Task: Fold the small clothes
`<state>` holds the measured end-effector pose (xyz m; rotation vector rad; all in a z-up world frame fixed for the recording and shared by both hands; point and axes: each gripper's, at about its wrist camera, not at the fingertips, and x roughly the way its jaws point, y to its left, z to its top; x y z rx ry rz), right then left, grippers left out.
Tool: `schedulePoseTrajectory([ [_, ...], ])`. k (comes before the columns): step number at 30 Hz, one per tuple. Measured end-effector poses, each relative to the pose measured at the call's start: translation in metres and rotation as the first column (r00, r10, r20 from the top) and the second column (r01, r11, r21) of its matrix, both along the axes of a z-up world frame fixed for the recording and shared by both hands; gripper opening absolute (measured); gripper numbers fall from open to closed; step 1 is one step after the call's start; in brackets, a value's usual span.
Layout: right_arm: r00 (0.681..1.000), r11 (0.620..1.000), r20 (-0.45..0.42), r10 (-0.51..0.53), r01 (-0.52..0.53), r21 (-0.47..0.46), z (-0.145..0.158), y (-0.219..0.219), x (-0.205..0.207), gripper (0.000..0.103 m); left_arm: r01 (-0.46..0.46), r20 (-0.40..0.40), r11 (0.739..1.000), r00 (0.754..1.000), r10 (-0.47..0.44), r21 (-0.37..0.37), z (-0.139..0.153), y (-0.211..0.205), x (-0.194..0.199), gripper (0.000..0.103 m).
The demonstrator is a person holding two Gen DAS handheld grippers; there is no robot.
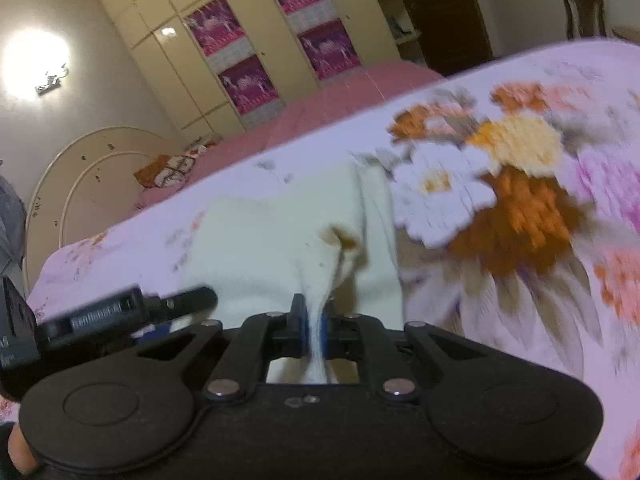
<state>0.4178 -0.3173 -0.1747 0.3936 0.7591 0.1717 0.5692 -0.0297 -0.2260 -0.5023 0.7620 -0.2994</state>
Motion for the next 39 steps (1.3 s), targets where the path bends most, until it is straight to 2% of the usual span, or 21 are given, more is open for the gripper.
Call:
schedulePoseTrajectory([
  [4,0.995,0.995,-0.052,-0.082,0.079,-0.055,-0.017,-0.011,-0.006,0.003,0.012,-0.006,1.0,1.0,-0.012,0.015,-0.002,0.0,-0.001,0.069],
  [6,0.992,0.994,-0.073,-0.106,0.105,-0.017,-0.022,-0.019,-0.009,0.003,0.02,-0.004,1.0,1.0,-0.019,0.024,0.0,0.0,-0.002,0.069],
  [8,0.995,0.996,-0.063,-0.078,0.079,0.026,-0.016,-0.019,-0.009,0.004,0.008,-0.007,1.0,1.0,-0.007,0.015,0.002,0.004,-0.003,0.069],
  [10,0.997,0.996,-0.047,-0.054,0.057,0.072,-0.009,-0.018,-0.008,0.019,-0.01,0.007,1.0,1.0,0.01,0.003,0.007,0.008,-0.003,0.069],
  [12,0.999,0.997,-0.024,-0.049,0.051,0.062,-0.004,-0.016,-0.005,0.036,-0.016,0.024,1.0,1.0,0.016,0.003,0.012,0.01,-0.003,0.069],
  [16,0.999,0.997,-0.018,-0.039,0.04,0.061,-0.003,-0.014,0.012,0.037,-0.018,0.03,1.0,0.999,0.018,0.011,0.016,0.013,0.004,0.069],
  [17,0.999,0.998,-0.011,-0.037,0.038,0.056,-0.002,-0.012,0.017,0.039,-0.022,0.03,1.0,0.999,0.022,0.015,0.015,0.014,0.006,0.069],
  [20,0.999,0.998,0.006,-0.031,0.031,0.052,-0.001,-0.009,0.032,0.052,-0.029,0.021,0.999,0.999,0.029,0.015,0.012,0.016,0.011,0.069],
  [24,1.0,0.998,-0.013,-0.012,0.013,0.069,-0.007,-0.009,0.05,0.054,-0.019,0.024,1.0,1.0,0.019,0.023,0.009,0.012,0.015,0.069],
  [26,1.0,0.996,-0.028,0.003,-0.001,0.086,-0.01,-0.008,0.056,0.054,-0.017,0.02,1.0,1.0,0.016,0.022,0.008,0.01,0.017,0.07],
  [28,0.999,0.994,-0.034,0.019,-0.015,0.11,-0.011,-0.007,0.059,0.048,-0.023,0.014,1.0,1.0,0.023,0.019,0.007,0.01,0.019,0.077],
  [33,0.998,0.991,-0.037,0.05,-0.045,0.127,-0.013,-0.001,0.061,0.03,-0.029,0.013,0.999,0.999,0.029,0.025,0.002,0.008,0.022,0.078],
  [37,0.997,0.991,-0.045,0.062,-0.056,0.121,-0.018,0.007,0.069,0.027,-0.031,0.01,0.999,0.999,0.031,0.024,0.002,0.004,0.026,0.078],
  [39,0.998,0.994,-0.026,0.057,-0.055,0.095,-0.015,0.009,0.067,0.016,-0.032,0.009,0.999,0.999,0.031,0.018,0.003,0.003,0.027,0.078],
])
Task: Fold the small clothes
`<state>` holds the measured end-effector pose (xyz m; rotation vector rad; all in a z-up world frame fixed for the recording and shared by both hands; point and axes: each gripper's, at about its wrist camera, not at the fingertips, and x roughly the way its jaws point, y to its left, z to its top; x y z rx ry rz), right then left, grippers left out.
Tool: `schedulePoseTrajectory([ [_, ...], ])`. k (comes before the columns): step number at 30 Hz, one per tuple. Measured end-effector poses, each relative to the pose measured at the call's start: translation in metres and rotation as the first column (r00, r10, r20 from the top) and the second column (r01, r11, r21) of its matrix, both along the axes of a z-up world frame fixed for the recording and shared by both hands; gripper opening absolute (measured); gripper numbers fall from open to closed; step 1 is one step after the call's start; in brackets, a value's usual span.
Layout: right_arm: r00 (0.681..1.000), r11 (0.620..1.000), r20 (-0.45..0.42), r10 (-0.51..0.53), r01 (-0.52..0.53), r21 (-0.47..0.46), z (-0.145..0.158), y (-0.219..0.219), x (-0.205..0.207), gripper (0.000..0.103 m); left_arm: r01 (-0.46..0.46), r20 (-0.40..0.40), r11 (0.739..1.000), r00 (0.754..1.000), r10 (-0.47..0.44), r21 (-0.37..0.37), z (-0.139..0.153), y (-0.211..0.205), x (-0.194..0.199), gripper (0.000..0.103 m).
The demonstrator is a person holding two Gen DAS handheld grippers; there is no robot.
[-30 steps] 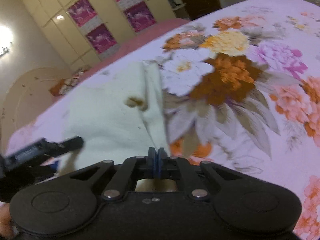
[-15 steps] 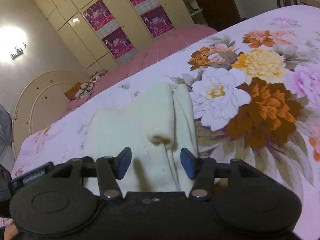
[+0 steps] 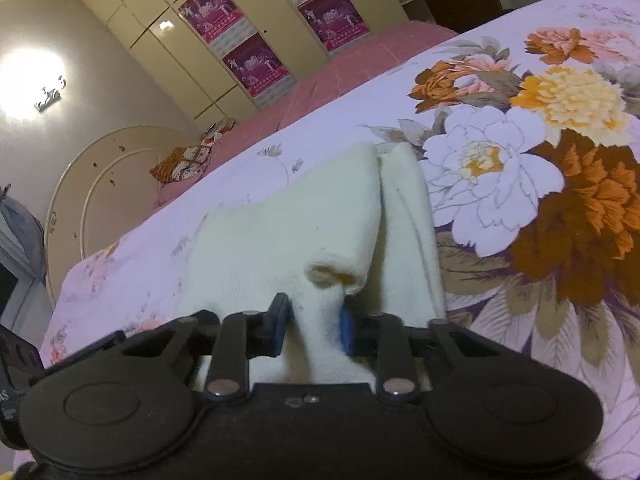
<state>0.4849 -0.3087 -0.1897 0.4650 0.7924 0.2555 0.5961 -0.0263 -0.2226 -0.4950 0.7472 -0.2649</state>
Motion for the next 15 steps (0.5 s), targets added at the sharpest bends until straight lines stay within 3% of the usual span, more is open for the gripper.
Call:
schedulePoseTrajectory([
  [6,0.995,0.996,0.093,-0.03,0.038,-0.086,0.025,-0.007,-0.017,0.012,0.02,0.012,0.999,1.0,-0.02,-0.039,0.009,-0.005,0.002,0.078],
  [9,0.995,0.992,0.08,-0.058,0.066,-0.104,0.023,-0.019,-0.025,0.012,0.035,0.005,0.999,0.999,-0.035,-0.036,0.006,-0.01,0.003,0.078],
  [12,0.999,0.992,-0.01,-0.05,0.049,-0.113,0.001,-0.026,-0.017,0.013,0.034,-0.02,0.999,0.999,-0.034,0.012,-0.007,-0.016,0.006,0.078],
  [15,0.999,0.99,0.028,-0.04,0.044,-0.134,0.01,-0.024,-0.014,0.021,0.022,-0.018,1.0,1.0,-0.022,0.003,-0.006,-0.014,0.005,0.078],
])
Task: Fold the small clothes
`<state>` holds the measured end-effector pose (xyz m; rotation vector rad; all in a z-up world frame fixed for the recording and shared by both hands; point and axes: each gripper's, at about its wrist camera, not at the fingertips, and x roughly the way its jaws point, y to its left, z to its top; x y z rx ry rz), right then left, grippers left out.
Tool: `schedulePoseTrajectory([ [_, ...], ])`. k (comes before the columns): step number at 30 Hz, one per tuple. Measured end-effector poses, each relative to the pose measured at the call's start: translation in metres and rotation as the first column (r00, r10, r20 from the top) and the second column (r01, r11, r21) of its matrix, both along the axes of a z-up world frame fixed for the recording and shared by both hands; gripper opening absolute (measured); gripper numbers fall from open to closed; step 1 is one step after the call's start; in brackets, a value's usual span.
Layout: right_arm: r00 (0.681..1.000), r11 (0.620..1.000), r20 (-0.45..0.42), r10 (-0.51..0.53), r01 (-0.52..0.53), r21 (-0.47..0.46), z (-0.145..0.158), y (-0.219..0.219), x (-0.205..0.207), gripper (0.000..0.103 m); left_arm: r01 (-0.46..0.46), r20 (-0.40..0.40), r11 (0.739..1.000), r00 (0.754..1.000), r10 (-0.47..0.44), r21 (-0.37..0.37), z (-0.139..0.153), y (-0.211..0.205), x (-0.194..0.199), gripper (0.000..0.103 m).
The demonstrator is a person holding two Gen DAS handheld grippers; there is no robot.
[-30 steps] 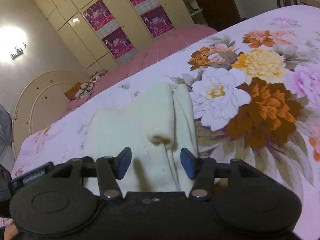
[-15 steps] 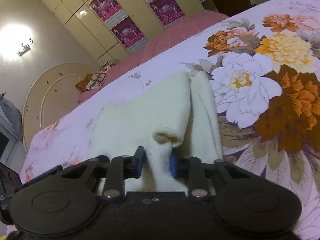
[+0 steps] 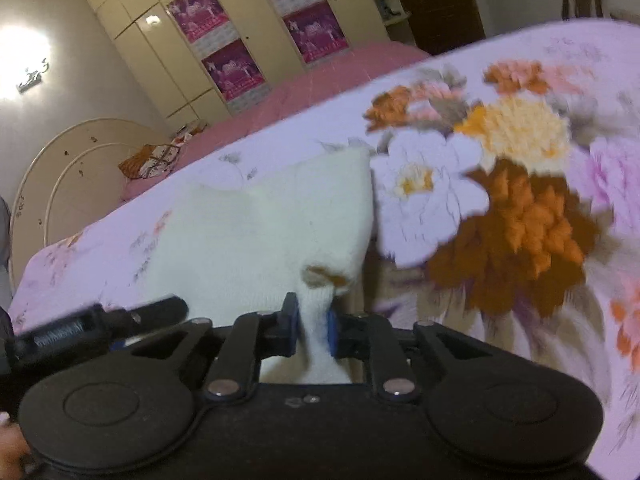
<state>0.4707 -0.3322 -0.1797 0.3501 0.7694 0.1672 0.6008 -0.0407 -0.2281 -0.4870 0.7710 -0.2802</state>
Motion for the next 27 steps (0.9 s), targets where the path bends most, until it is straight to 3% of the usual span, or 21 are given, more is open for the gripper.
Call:
schedulePoseTrajectory([
  [7,1.0,0.999,0.017,-0.026,0.025,0.024,0.01,-0.007,0.002,0.031,-0.061,-0.01,0.997,0.998,0.061,-0.041,0.007,0.012,0.011,0.078],
  [9,0.999,0.999,0.025,-0.029,0.028,0.024,0.012,-0.007,0.007,0.052,-0.075,-0.02,0.996,0.997,0.074,-0.051,0.007,0.013,0.02,0.078],
  [10,0.999,0.999,0.036,-0.03,0.029,0.025,0.014,-0.005,0.01,0.057,-0.079,-0.018,0.996,0.997,0.078,-0.045,0.008,0.013,0.024,0.078],
  [13,0.997,0.998,0.045,-0.056,0.056,0.002,0.016,-0.004,0.023,0.053,-0.083,-0.021,0.996,0.996,0.082,-0.021,0.006,0.012,0.038,0.078],
  [15,0.997,0.997,0.042,-0.07,0.07,-0.014,0.015,-0.003,0.034,0.043,-0.089,-0.03,0.996,0.996,0.088,-0.017,0.004,0.011,0.049,0.078],
  [17,0.997,0.997,0.053,-0.056,0.06,-0.057,0.016,0.003,0.045,0.038,-0.096,-0.03,0.995,0.995,0.095,-0.005,0.004,0.01,0.06,0.078],
  [22,1.0,0.972,0.024,-0.02,0.025,-0.235,0.0,0.018,0.07,0.038,-0.096,-0.032,0.994,0.995,0.098,0.046,0.002,0.004,0.081,0.078],
  [27,0.999,0.981,-0.002,-0.049,0.048,-0.186,-0.009,0.004,0.072,0.043,-0.105,-0.023,0.994,0.994,0.106,0.029,0.002,0.007,0.08,0.078],
])
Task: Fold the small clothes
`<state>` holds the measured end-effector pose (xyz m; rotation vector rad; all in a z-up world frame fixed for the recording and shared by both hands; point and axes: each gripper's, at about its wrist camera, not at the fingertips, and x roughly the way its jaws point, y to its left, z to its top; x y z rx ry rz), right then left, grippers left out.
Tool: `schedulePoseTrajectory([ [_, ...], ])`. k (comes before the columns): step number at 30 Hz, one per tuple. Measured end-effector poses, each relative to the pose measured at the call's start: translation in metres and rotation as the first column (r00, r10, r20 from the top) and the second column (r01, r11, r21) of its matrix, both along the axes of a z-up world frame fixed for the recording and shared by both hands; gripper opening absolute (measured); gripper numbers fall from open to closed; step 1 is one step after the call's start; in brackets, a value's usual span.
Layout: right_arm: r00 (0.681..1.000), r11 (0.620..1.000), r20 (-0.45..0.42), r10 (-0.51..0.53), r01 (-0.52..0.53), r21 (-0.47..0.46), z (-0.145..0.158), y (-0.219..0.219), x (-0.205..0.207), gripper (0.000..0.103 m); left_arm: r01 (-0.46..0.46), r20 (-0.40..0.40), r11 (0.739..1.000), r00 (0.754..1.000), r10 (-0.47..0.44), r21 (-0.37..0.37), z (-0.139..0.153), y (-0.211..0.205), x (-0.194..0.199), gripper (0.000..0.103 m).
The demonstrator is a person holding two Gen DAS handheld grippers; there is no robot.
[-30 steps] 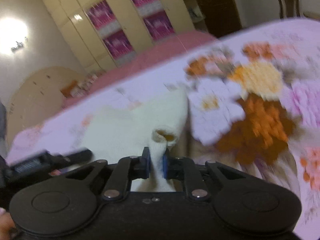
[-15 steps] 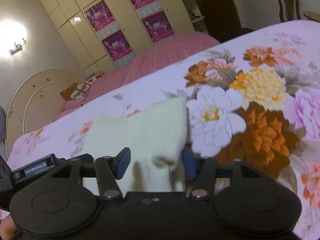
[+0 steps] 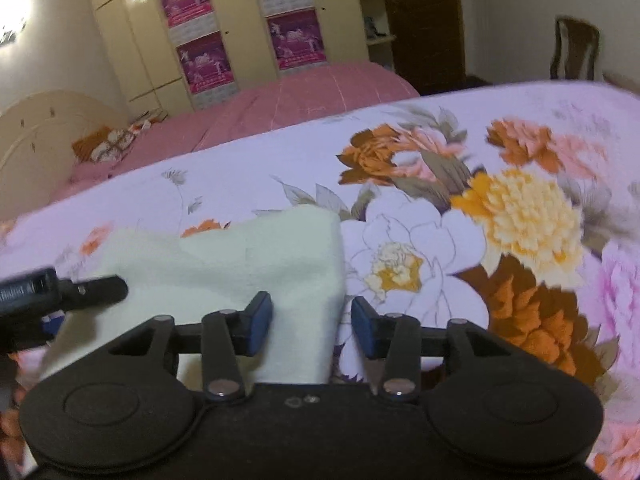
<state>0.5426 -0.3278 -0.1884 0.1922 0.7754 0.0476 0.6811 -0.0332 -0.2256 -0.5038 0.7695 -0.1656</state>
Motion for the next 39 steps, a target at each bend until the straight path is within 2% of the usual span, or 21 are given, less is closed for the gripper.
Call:
schedulePoseTrajectory([
  [4,0.997,0.999,0.064,0.034,-0.035,0.0,0.013,0.008,0.005,0.045,-0.042,-0.002,0.999,0.999,0.042,-0.009,0.001,0.001,0.012,0.078],
  [6,0.997,0.999,0.06,0.045,-0.044,-0.005,0.012,0.012,0.015,0.05,-0.047,-0.001,0.999,0.999,0.047,0.008,0.0,-0.001,0.021,0.078],
  [9,0.998,0.999,0.049,0.036,-0.035,-0.023,0.007,0.013,0.03,0.048,-0.031,0.013,0.998,0.999,0.031,0.06,-0.002,-0.004,0.029,0.078],
  [12,1.0,0.994,0.014,0.011,-0.009,-0.106,-0.008,0.011,0.041,0.046,-0.017,0.037,0.996,0.999,0.014,0.089,-0.004,-0.005,0.029,0.078],
  [16,1.0,0.998,0.005,-0.03,0.03,-0.049,-0.016,-0.007,0.039,0.047,-0.019,0.036,0.994,0.999,0.015,0.106,-0.002,-0.006,0.027,0.078],
  [18,1.0,0.998,0.0,-0.025,0.025,-0.055,-0.013,-0.006,0.038,0.047,-0.033,0.024,0.995,0.999,0.031,0.099,0.002,-0.005,0.023,0.078],
  [20,1.0,1.0,0.011,-0.024,0.025,-0.018,-0.005,-0.008,0.033,0.047,-0.043,0.027,0.996,0.999,0.041,0.084,0.006,-0.002,0.012,0.078],
  [22,0.999,1.0,0.029,-0.023,0.022,0.013,0.005,-0.01,0.021,0.047,-0.045,0.036,0.996,0.998,0.043,0.072,0.009,0.001,-0.002,0.078],
  [30,0.996,0.999,0.086,0.035,-0.036,0.012,0.037,0.003,-0.046,0.047,0.007,0.054,0.996,0.998,-0.012,0.087,0.017,0.01,-0.073,0.078],
  [33,0.997,0.999,0.07,0.043,-0.044,0.017,0.038,0.01,-0.073,0.045,0.019,0.05,0.997,0.998,-0.023,0.08,0.015,0.014,-0.1,0.078],
  [36,0.999,0.999,0.028,0.028,-0.029,0.026,0.029,0.013,-0.101,0.044,0.055,0.004,0.995,0.998,-0.055,0.078,0.007,0.012,-0.118,0.078],
  [39,1.0,1.0,-0.015,0.007,-0.007,0.023,0.017,0.015,-0.125,0.044,0.098,0.014,0.988,0.995,-0.1,0.119,0.0,0.005,-0.137,0.078],
])
